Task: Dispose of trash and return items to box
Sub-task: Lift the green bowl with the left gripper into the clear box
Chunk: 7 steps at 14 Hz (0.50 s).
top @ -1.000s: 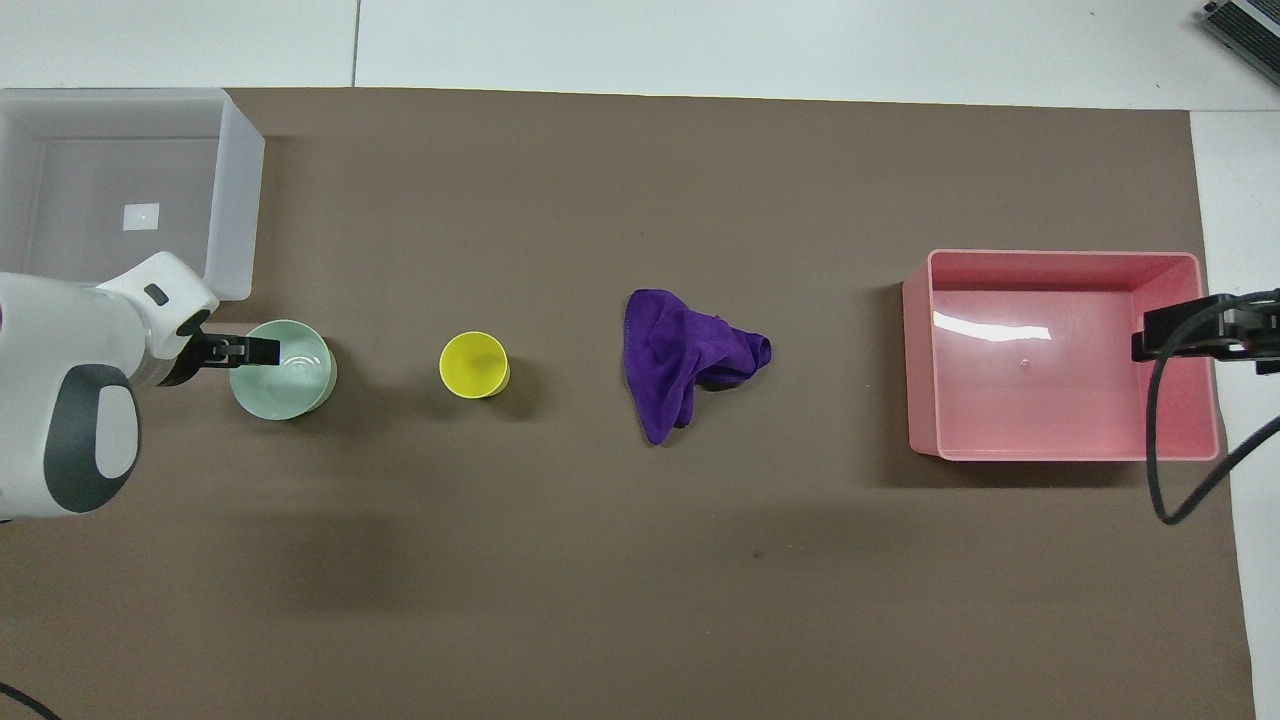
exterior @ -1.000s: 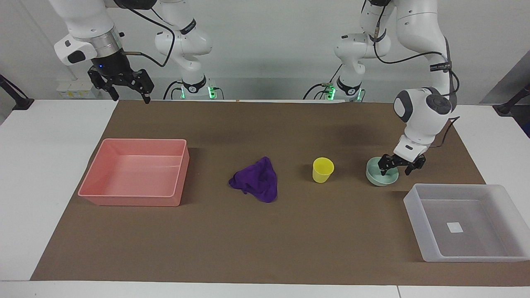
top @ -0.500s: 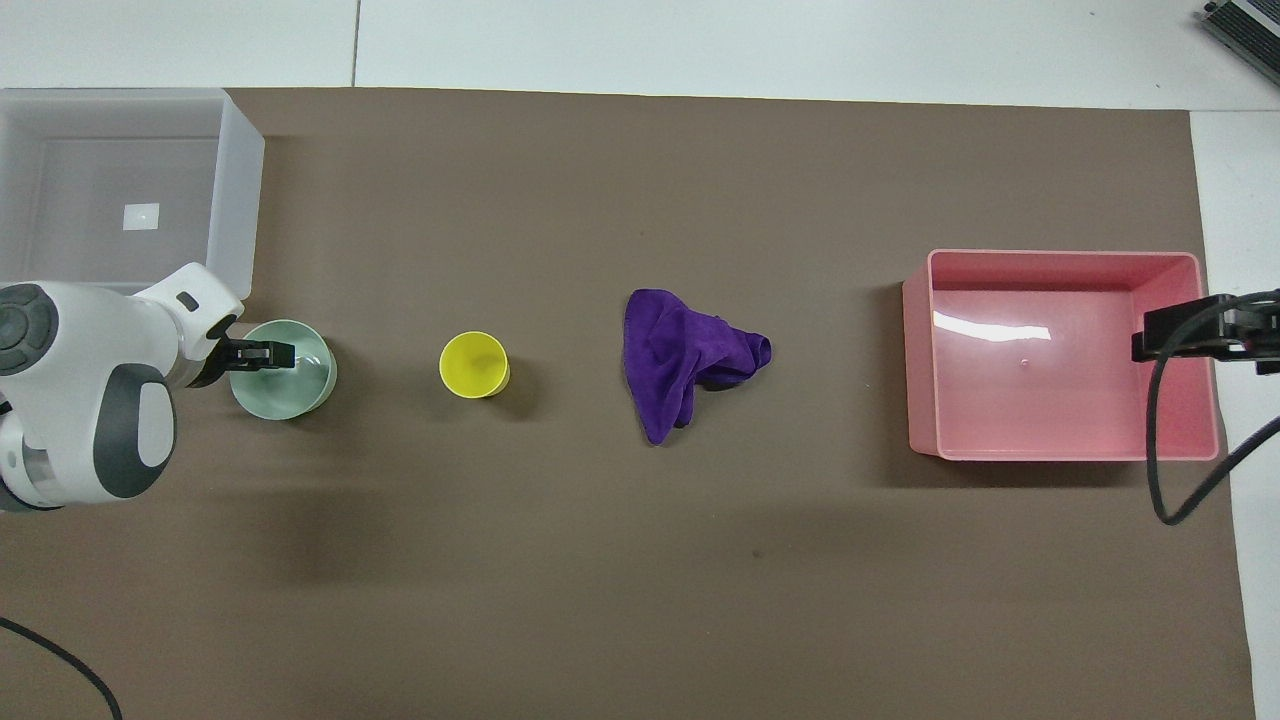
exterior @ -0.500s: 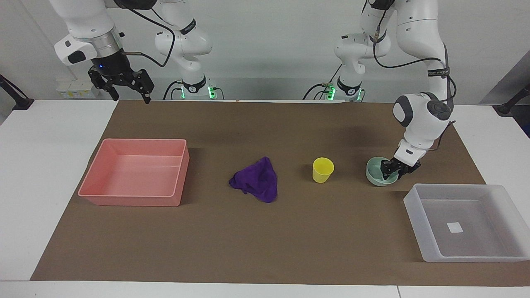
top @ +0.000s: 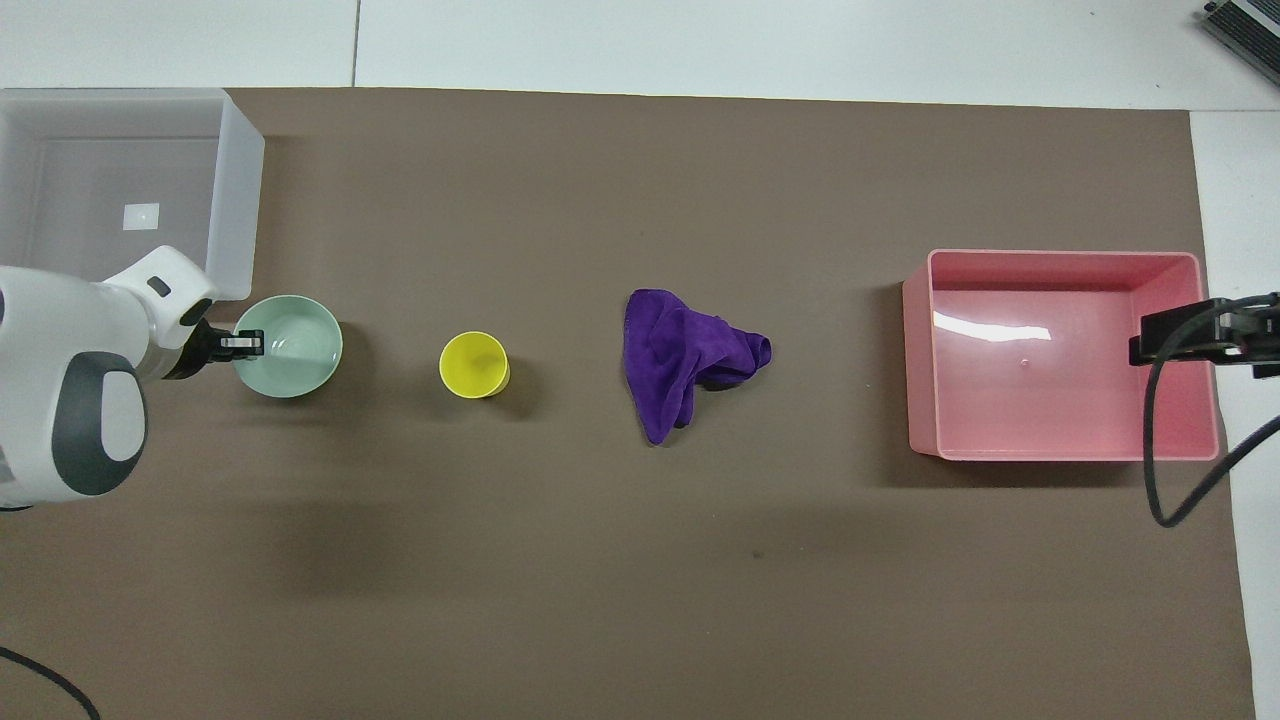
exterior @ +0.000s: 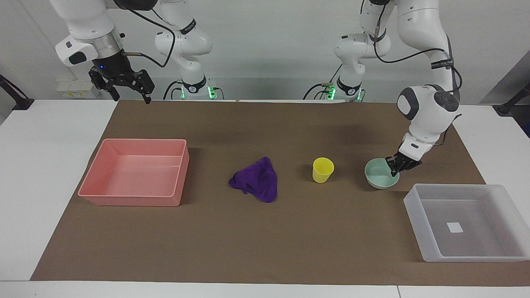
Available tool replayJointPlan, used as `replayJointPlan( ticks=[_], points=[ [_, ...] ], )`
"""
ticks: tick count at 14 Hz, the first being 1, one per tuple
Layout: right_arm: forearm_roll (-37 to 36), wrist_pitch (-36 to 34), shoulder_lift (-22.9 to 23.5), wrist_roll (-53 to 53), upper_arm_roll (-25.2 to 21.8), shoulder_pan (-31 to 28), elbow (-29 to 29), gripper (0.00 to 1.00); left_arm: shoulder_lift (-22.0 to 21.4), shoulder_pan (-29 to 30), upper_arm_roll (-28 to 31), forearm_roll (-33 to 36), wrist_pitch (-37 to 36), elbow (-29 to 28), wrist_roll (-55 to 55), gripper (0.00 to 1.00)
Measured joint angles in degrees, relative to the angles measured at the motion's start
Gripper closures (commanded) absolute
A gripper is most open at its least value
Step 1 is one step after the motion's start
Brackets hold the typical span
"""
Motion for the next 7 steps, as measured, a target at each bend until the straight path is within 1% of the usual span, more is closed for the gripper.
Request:
replayJointPlan(
  ticks=[1,3,5,7],
  points=[
    [0.0,0.0,0.0,0.0,0.0,0.0,-0.1,0.0,-0.8,0.1,0.1,0.0,-2.0,1.8,0.0,1.0],
    [0.0,0.0,-0.1,0.0,0.0,0.0,-0.2,0.0,-0.9,0.5,0.2,0.0,-3.2,5.5,0.0,1.0],
    [0.0,0.0,-0.3,0.0,0.0,0.0,-0.3,0.0,0.3,0.9,0.3,0.0,-3.2,9.2,0.8,1.0],
    [0.0,0.0,-0.4,0.0,0.0,0.0,-0.5,0.0,2.8,1.8,0.3,0.0,-3.2,13.8,1.0,1.0]
  ],
)
